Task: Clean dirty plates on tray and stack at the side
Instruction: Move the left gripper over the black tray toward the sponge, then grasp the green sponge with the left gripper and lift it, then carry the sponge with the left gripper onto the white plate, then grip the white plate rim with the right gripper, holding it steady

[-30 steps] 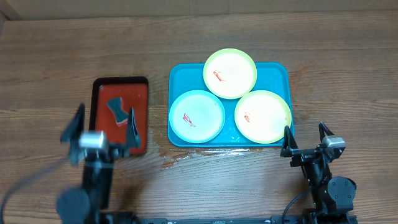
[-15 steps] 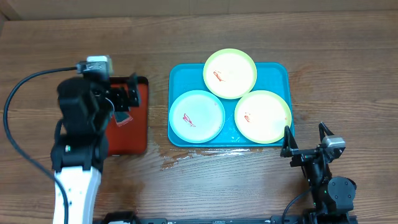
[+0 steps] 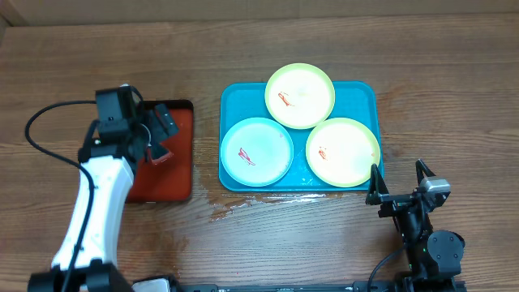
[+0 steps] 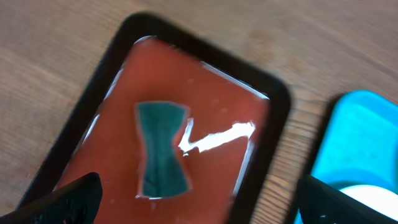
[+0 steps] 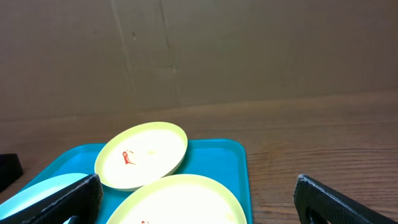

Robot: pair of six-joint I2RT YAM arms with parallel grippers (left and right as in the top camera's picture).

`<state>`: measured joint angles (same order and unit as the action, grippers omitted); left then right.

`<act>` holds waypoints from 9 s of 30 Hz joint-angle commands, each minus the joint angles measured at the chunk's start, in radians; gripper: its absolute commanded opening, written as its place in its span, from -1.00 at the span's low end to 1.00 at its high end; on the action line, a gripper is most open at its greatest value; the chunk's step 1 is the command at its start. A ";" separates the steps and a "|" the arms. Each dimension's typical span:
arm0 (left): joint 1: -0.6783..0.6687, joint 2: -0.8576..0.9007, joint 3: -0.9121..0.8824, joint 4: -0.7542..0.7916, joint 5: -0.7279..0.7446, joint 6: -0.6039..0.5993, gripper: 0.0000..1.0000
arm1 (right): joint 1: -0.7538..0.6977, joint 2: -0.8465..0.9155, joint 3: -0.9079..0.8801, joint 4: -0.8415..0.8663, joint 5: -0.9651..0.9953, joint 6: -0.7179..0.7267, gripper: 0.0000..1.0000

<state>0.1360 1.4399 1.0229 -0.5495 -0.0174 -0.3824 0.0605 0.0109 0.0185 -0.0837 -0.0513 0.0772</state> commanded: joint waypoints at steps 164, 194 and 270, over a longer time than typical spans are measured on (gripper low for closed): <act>-0.643 0.573 0.415 -0.225 0.053 0.022 -0.92 | -0.002 -0.008 -0.011 0.003 0.006 -0.002 0.99; -0.247 0.372 0.711 -0.466 0.121 0.019 0.99 | -0.003 -0.006 -0.005 0.538 -0.115 0.031 1.00; -0.515 0.401 0.272 -0.082 0.304 0.043 0.00 | 0.356 2.066 1.434 -0.692 -0.238 -0.055 -0.80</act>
<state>-0.3550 1.8133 1.3182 -0.6556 0.2852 -0.3553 0.4194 2.0705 1.4326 -0.7818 -0.2893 0.0189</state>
